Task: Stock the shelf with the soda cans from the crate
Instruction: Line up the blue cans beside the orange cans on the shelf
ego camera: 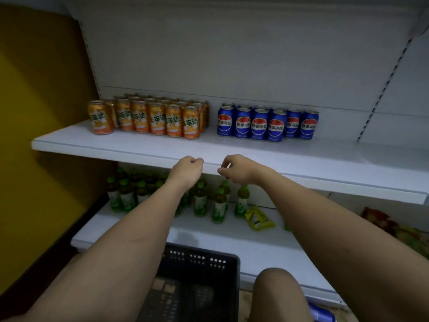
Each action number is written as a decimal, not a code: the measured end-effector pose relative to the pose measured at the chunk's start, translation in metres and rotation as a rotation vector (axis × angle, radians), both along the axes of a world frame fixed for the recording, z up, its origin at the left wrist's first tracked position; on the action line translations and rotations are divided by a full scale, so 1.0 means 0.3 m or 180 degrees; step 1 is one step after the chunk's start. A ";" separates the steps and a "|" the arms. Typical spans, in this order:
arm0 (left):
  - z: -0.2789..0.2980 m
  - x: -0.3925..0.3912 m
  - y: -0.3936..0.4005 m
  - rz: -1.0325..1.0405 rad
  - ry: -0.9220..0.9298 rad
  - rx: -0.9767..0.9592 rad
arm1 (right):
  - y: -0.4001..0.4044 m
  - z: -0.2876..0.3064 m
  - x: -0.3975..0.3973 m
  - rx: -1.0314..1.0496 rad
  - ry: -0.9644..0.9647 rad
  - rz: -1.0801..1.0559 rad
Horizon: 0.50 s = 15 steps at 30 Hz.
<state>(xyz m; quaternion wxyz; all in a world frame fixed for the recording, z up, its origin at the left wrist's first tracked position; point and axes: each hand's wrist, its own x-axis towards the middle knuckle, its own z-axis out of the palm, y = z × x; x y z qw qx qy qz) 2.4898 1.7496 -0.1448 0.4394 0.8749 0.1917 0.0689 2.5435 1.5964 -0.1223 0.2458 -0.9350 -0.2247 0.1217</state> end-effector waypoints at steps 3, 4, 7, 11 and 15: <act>-0.069 -0.118 0.116 0.0172 0.0035 -0.0125 | 0.108 -0.087 -0.078 -0.0076 -0.0006 0.0241; -0.104 -0.151 0.157 0.0223 0.0059 -0.0196 | 0.142 -0.124 -0.104 -0.0088 0.0019 0.0324; -0.224 -0.253 0.257 0.0349 0.0079 -0.0382 | 0.245 -0.264 -0.164 -0.0184 0.0136 0.0533; -0.438 -0.341 0.379 0.0773 0.0472 -0.0535 | 0.383 -0.469 -0.216 -0.0418 0.0442 0.0739; -0.678 -0.390 0.473 0.1090 0.0812 -0.1013 | 0.505 -0.675 -0.250 -0.0580 0.0675 0.0835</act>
